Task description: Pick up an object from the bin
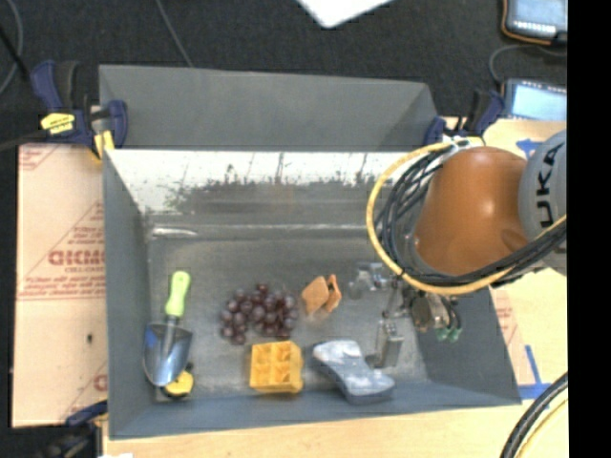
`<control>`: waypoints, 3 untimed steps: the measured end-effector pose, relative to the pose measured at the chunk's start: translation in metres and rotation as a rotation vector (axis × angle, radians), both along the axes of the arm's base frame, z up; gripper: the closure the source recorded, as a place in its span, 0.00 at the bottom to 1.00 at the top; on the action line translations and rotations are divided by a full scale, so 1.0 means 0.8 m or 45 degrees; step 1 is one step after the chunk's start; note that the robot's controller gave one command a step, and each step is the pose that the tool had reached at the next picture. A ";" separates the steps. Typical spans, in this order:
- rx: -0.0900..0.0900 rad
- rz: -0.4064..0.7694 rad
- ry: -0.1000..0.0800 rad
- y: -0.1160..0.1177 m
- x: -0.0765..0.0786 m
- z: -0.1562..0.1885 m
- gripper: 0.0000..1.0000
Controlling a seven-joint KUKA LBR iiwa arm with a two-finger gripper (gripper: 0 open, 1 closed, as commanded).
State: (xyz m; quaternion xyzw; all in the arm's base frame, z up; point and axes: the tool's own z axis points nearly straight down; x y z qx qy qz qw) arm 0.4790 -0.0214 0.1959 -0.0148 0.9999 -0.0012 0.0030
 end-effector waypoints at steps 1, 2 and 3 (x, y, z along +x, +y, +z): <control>-0.002 0.060 -0.012 0.028 0.007 -0.057 0.00; 0.002 -0.090 0.002 0.038 0.004 -0.093 0.00; 0.000 -0.186 -0.009 0.046 0.005 -0.093 1.00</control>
Offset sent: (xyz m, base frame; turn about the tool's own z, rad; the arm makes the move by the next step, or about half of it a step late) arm 0.0022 0.0284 -0.0761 0.2431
